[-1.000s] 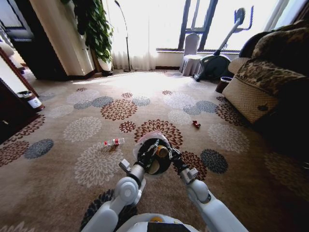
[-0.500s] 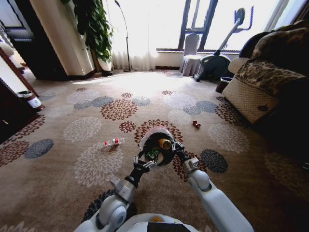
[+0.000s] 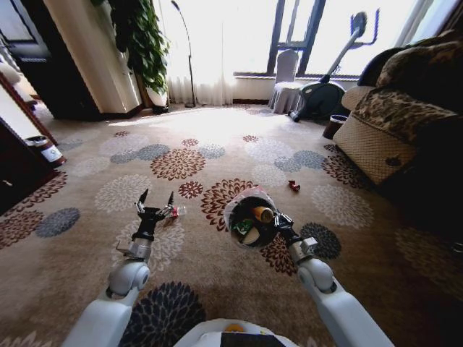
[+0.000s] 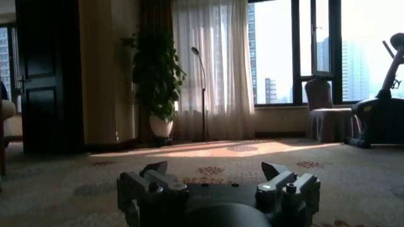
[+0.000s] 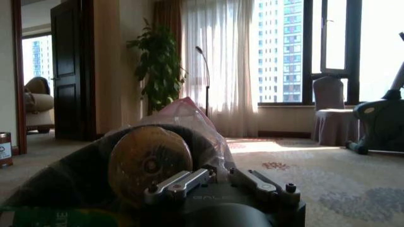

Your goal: Pick up the trash from the ground and place it into the trash bin.

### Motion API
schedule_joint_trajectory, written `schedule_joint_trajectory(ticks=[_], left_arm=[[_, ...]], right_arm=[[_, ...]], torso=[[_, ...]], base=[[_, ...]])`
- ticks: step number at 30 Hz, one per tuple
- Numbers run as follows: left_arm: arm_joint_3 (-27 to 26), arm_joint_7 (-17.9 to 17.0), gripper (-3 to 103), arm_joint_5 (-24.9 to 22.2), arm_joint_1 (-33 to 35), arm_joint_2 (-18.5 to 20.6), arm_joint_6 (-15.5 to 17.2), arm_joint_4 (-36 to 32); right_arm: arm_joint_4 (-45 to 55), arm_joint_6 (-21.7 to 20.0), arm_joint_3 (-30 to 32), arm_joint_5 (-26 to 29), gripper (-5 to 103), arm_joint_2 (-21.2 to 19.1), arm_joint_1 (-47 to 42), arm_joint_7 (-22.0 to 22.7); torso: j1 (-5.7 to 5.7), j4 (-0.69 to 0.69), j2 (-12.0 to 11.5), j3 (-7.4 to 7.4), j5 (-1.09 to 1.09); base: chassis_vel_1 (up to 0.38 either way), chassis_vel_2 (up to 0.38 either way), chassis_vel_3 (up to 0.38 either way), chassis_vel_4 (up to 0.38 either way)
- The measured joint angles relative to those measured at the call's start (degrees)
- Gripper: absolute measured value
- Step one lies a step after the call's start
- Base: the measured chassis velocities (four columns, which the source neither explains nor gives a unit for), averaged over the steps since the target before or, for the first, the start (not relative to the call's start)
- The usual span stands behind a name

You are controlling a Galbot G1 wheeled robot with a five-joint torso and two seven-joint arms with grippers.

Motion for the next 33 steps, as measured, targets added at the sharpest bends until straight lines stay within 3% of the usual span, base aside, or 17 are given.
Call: schedule_joint_trajectory(ticks=[3,8,15,20,24,33], left_arm=[[2.9,3.1,97,-0.5,-2.4,2.3,1.3,9.3],[7.3,6.6,97,3.6,-5.0,5.4,-0.3,20.6],[7.1,8.0,98,5.7,-4.5,5.2,-1.5,23.6],[6.8,8.1,98,6.9,-4.7,4.9,-1.9,25.6],[7.0,9.6,102,5.3,-5.0,5.6,-2.6,27.6],[8.5,12.4,98,5.7,-7.2,7.4,-3.7,29.6]], right_arm=[[2.4,0.3,0.1,0.4,0,-0.2,-0.6,0.0],[3.7,0.4,-0.6,0.4,0,-0.2,-0.7,0.0],[4.4,2.1,-2.2,-0.3,0,-0.3,-0.6,-0.1],[5.4,2.2,-2.5,-0.5,0,-1.0,-0.8,0.0],[6.4,2.4,-3.0,-0.3,0,-1.5,-0.7,0.0],[7.1,3.2,-2.4,-0.2,0,-1.4,-2.2,-0.1]], torso=[[0.00,0.01,0.0,0.00,0.01],[0.00,-0.01,0.0,0.00,-0.02],[0.00,0.05,0.0,0.00,-0.03],[0.00,-0.01,0.0,0.00,0.05],[0.00,-0.02,0.0,0.00,0.02],[-0.01,0.00,0.0,-0.01,0.02]], base=[[0.042,0.063,-0.060,-0.080],[0.141,0.135,-0.133,-0.142],[0.131,0.129,-0.108,-0.099],[0.000,0.000,0.000,0.000],[-0.014,-0.010,0.003,-0.005],[-0.040,0.064,0.054,-0.036]])
